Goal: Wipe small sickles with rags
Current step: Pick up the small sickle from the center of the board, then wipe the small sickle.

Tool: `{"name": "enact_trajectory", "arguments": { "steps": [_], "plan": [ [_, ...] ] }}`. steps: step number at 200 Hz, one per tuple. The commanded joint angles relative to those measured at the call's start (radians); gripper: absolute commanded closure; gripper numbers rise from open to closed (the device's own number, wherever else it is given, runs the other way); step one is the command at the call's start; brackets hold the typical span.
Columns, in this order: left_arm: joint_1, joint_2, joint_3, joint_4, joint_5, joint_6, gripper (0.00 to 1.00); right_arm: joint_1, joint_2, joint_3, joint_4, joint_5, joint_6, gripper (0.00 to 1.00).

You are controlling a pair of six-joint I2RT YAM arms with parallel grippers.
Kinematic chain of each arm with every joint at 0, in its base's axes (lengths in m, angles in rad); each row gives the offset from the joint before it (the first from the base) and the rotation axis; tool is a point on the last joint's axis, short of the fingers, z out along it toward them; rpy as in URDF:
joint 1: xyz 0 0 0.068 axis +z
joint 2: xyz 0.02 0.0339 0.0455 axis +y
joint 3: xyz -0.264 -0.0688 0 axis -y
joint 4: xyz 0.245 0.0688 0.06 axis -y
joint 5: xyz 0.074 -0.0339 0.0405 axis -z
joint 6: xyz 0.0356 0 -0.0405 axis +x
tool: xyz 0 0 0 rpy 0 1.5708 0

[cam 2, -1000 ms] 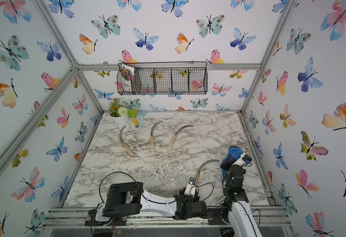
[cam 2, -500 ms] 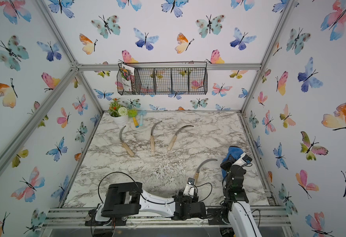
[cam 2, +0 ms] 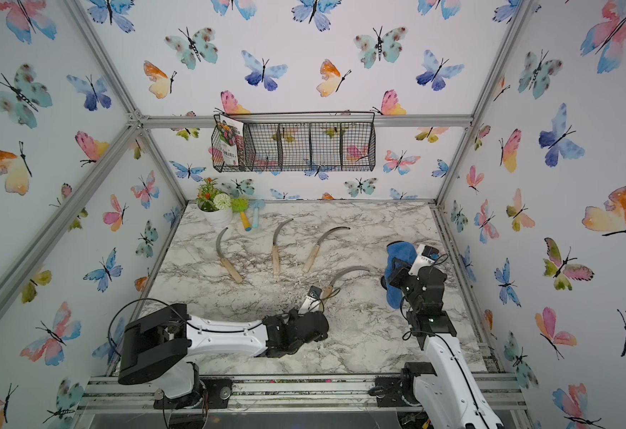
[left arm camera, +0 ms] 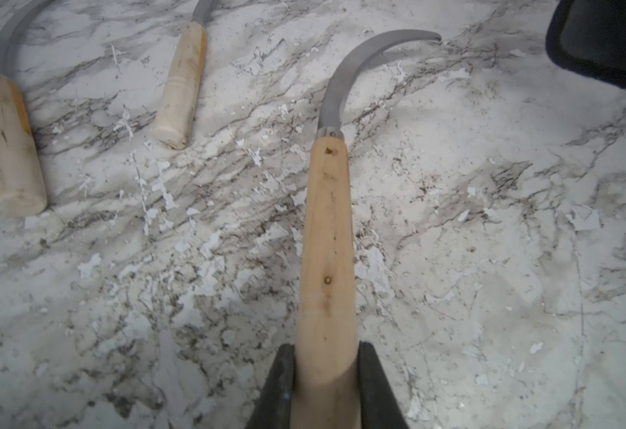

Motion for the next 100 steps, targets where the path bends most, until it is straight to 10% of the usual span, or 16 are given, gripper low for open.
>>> {"name": "enact_trajectory", "arguments": {
  "steps": [1, 35, 100],
  "plan": [
    [0.096, -0.066, -0.041, 0.155, 0.182, 0.24, 1.0, 0.198, 0.048, 0.078, -0.118, 0.103, -0.043, 0.97],
    [0.146, -0.115, -0.1, 0.275, 0.22, 0.4, 1.0, 0.481, 0.185, 0.22, -0.182, 0.325, -0.049, 0.97],
    [0.213, -0.13, -0.272, 0.629, 0.368, 0.569, 1.0, 0.549, 0.391, 0.3, -0.175, 0.364, -0.074, 0.98]
  ]
}}
